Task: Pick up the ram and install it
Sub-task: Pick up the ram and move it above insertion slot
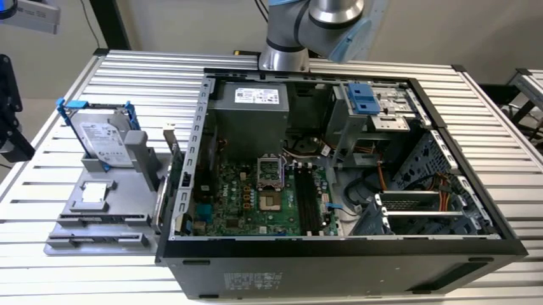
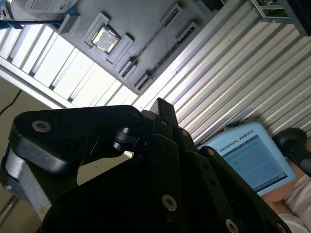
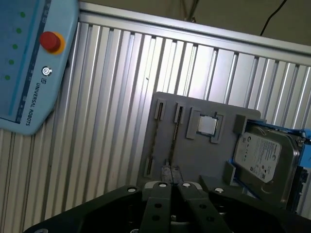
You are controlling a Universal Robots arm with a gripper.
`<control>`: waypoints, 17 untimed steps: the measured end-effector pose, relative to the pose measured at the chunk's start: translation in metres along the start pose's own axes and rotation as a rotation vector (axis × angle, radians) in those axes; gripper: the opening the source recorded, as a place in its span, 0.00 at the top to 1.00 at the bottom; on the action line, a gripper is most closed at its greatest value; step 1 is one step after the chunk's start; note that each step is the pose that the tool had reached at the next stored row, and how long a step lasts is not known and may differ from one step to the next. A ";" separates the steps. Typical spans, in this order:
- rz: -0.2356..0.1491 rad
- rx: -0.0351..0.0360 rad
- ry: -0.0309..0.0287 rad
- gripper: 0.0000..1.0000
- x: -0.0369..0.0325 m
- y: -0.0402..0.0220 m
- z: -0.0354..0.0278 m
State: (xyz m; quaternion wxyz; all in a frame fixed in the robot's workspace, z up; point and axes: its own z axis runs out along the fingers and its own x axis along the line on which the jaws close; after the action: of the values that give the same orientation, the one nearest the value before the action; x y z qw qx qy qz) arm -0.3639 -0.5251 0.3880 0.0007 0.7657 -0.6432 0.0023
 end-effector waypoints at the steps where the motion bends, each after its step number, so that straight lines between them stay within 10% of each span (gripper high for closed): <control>1: 0.000 0.0000 0.0000 0.00 0.0000 0.0000 0.0000; 17: 0.039 0.0001 0.0002 0.00 -0.0001 0.0000 0.0063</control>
State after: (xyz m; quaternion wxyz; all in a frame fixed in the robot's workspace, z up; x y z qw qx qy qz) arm -0.3638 -0.5250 0.3818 0.0007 0.7531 -0.6579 0.0024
